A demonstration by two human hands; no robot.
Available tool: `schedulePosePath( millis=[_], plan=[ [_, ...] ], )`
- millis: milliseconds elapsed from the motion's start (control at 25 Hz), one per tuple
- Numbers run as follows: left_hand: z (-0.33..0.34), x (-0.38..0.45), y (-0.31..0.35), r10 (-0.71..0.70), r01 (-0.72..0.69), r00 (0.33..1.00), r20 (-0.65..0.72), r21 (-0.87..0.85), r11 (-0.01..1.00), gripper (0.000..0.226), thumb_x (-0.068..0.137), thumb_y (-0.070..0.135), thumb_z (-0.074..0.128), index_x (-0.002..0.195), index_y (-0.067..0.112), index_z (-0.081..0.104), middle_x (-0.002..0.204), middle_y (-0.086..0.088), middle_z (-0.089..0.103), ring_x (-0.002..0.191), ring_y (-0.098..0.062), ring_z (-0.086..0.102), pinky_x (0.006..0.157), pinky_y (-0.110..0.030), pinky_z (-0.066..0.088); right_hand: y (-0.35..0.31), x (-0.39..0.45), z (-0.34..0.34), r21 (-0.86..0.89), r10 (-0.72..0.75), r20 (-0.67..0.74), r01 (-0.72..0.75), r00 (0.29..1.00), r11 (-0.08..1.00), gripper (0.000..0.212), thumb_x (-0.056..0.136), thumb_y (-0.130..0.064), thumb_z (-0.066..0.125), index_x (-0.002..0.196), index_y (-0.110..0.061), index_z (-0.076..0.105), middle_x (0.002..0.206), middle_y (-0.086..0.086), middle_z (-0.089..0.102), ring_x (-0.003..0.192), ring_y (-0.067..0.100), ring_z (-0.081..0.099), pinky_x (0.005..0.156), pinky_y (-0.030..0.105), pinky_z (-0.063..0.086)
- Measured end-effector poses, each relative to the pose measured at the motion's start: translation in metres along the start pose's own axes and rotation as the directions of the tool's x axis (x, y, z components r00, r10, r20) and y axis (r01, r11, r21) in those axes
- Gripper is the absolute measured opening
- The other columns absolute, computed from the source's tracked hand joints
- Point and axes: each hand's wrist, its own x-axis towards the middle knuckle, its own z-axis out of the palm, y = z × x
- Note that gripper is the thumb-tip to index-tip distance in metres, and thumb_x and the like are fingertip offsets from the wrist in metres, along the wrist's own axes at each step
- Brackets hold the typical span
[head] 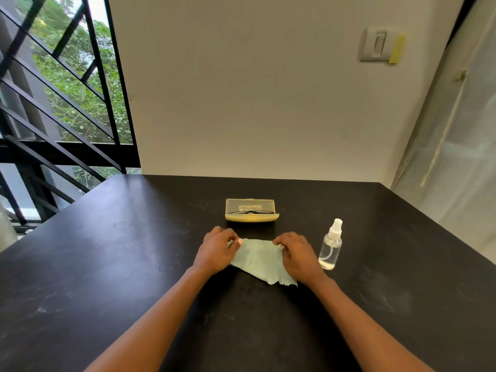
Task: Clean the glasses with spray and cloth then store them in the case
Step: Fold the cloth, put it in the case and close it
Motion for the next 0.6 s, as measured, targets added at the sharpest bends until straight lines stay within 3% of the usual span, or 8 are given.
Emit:
schedulePosePath(
  millis=[80,200,360,480,600],
  plan=[
    [-0.002,-0.007,0.002,0.045,-0.101,0.962,0.27,0.197,0.975,0.032,0.092,0.049,0.04,0.118,0.034,0.053,0.131,0.004,0.043,0.126,-0.023,0.033,0.104,-0.048,0.028,0.005,-0.002,-0.003,-0.104,-0.061,0.213,0.085,0.975,0.991,0.039,0.093,-0.003,0.038,0.126,-0.015,0.055,0.136,0.003,0.05,0.125,0.019,0.044,0.105,0.025,0.035],
    [-0.005,-0.004,-0.012,0.138,-0.241,0.918,0.372,0.248,0.938,0.031,0.092,0.051,0.036,0.117,0.039,0.051,0.133,0.01,0.046,0.13,-0.021,0.029,0.107,-0.052,0.02,0.005,-0.011,-0.009,-0.198,-0.044,0.315,0.111,0.948,0.974,0.045,0.093,-0.006,0.037,0.135,-0.019,0.047,0.142,0.001,0.044,0.13,0.019,0.04,0.108,0.036,0.035],
    [-0.008,-0.005,-0.022,0.126,-0.217,0.949,0.29,0.306,0.927,0.026,0.093,0.033,0.041,0.117,0.038,0.048,0.135,0.009,0.044,0.128,-0.021,0.029,0.106,-0.048,0.023,-0.013,-0.043,-0.017,-0.285,-0.016,0.262,0.093,0.965,0.954,0.041,0.097,-0.023,0.035,0.137,-0.023,0.043,0.14,-0.001,0.043,0.122,0.021,0.043,0.099,0.037,0.041],
    [-0.004,-0.012,-0.009,0.067,-0.094,0.995,0.08,0.401,0.911,0.032,0.094,0.029,0.041,0.125,0.033,0.043,0.138,0.005,0.04,0.127,-0.024,0.03,0.102,-0.045,0.025,-0.037,-0.068,-0.024,-0.375,0.039,0.25,0.06,0.968,0.925,0.041,0.097,-0.04,0.033,0.133,-0.025,0.045,0.132,-0.001,0.044,0.118,0.021,0.042,0.096,0.037,0.038],
    [0.001,-0.015,0.002,0.035,-0.009,0.998,-0.058,0.391,0.92,0.033,0.093,0.033,0.044,0.126,0.026,0.044,0.134,0.0,0.043,0.124,-0.023,0.035,0.099,-0.042,0.026,-0.059,-0.081,-0.031,-0.381,0.052,0.294,0.067,0.954,0.922,0.045,0.09,-0.055,0.04,0.121,-0.025,0.051,0.122,0.0,0.049,0.115,0.02,0.044,0.094,0.037,0.035]
  ],
)
